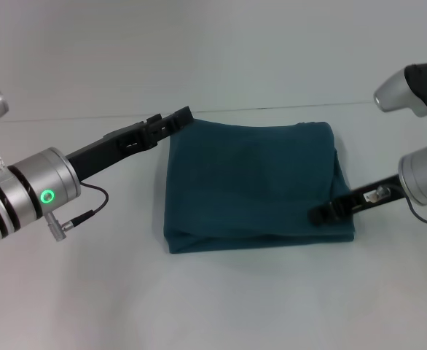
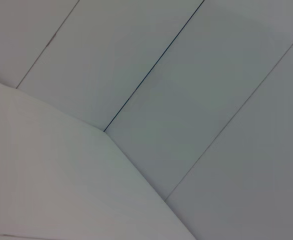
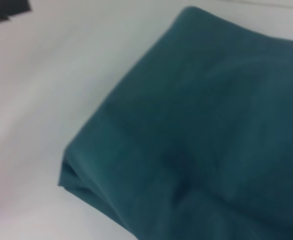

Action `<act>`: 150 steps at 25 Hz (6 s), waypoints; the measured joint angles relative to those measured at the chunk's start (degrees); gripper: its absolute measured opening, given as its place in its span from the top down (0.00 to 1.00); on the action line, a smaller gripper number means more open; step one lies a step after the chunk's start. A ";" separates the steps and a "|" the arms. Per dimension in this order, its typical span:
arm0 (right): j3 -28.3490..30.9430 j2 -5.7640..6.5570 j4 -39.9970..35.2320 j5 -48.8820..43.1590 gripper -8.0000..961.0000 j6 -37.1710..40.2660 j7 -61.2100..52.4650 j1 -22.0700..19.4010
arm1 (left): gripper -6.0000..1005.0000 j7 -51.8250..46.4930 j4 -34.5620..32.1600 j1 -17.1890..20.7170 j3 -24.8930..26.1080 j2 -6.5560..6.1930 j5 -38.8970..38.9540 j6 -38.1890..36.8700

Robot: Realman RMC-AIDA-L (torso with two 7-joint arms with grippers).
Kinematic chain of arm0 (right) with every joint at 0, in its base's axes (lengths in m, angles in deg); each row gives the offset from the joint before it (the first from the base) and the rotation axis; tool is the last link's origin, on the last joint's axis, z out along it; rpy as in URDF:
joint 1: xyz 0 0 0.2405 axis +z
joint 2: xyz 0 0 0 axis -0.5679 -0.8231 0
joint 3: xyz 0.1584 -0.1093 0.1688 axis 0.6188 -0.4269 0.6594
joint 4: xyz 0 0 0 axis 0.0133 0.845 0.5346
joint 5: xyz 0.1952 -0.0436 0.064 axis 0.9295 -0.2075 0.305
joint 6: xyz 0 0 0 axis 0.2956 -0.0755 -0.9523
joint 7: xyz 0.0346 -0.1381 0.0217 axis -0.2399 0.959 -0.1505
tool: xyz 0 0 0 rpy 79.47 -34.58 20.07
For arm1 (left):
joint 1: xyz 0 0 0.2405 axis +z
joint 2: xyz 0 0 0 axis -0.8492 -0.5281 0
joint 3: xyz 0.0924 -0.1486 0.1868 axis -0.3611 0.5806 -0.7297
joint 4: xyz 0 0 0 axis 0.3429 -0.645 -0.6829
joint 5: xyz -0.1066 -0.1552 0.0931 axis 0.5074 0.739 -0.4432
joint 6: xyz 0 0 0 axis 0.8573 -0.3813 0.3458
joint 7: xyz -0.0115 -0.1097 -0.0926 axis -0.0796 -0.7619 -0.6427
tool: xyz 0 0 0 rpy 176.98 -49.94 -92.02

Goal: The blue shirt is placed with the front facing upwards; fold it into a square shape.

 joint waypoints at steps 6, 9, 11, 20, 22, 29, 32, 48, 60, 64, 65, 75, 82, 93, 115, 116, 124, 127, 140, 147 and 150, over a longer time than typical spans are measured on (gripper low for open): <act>-0.07 0.90 2.69 -0.66 0.95 -1.50 0.01 -0.66 | 0.21 0.03 -0.01 0.02 0.08 0.18 0.00 0.01; -0.07 0.92 3.47 -1.77 0.94 -2.50 0.03 -0.74 | 0.21 0.03 0.00 -0.03 0.09 0.25 0.00 0.01; -0.07 0.92 4.25 -1.95 0.94 -2.97 0.23 -0.75 | 0.21 0.04 0.00 -0.03 0.10 0.27 0.00 0.00; -0.14 0.92 6.20 -2.80 0.95 -4.06 0.49 -0.31 | 0.21 0.04 0.00 -0.01 0.73 0.38 0.00 0.02; 0.08 0.91 5.39 -2.18 0.94 -3.33 0.47 -0.29 | 0.21 0.04 0.00 -0.01 0.74 0.37 0.00 0.04; 1.24 1.29 -3.25 3.30 0.94 -1.38 -0.64 -0.92 | 0.21 0.10 0.55 0.24 0.71 0.35 0.00 0.04; 2.01 1.90 -2.19 3.50 0.94 -4.42 -0.54 0.43 | 0.21 0.11 0.62 0.25 0.70 0.37 0.00 0.00; 1.45 2.56 12.66 3.65 0.94 -24.04 3.80 6.00 | 0.21 0.72 0.61 -0.18 1.40 0.70 0.00 0.03; 1.30 2.20 18.62 3.53 0.94 -32.91 6.47 6.65 | 0.20 1.53 0.61 -0.12 1.42 0.71 0.00 -0.06; 1.16 2.16 19.57 3.59 0.94 -35.31 7.58 6.64 | 0.20 1.53 0.61 -0.18 1.40 0.77 0.00 -0.06; 1.16 2.13 19.75 3.62 0.94 -35.86 7.83 6.64 | 0.20 1.53 0.61 -0.20 1.41 0.78 0.00 -0.06; 1.17 1.60 21.80 4.00 0.94 -42.24 10.60 7.68 | 0.20 1.53 0.61 -0.19 1.41 0.89 0.00 -0.05; 1.05 -0.28 19.27 6.06 0.94 -36.78 12.40 8.15 | 0.21 1.60 0.61 -0.02 1.76 0.82 0.00 -0.05; -0.16 -0.68 21.15 6.39 0.94 -36.71 11.80 8.85 | 0.21 2.08 0.61 0.25 2.29 0.94 0.00 -0.05; -0.25 -0.44 26.47 6.14 0.94 -51.20 15.94 8.22 | 0.21 2.06 0.61 0.16 2.29 1.38 0.04 -0.88; -0.24 -0.48 26.48 6.28 0.94 -51.84 16.11 8.22 | 0.21 2.06 0.61 0.20 2.29 1.39 0.05 -0.92; -0.51 -0.74 23.69 11.71 0.94 -44.25 18.51 8.87 | 0.21 2.06 0.61 0.34 2.37 1.41 0.04 -0.92; -1.37 -0.87 23.56 13.01 0.94 -40.49 18.67 9.02 | 0.21 2.06 0.61 0.54 2.38 1.41 0.04 -0.93; -1.91 -0.87 26.18 12.83 0.94 -43.43 19.11 8.20 | 0.21 2.12 0.61 0.94 2.38 1.41 0.16 -0.94; -1.91 -0.75 27.03 12.71 0.94 -47.66 21.29 8.24 | 0.20 2.15 0.61 0.86 2.37 1.47 0.18 -0.94; -2.10 -0.70 27.13 12.70 0.94 -49.66 21.48 8.42 | 0.20 2.15 0.61 1.01 2.37 1.49 0.23 -0.93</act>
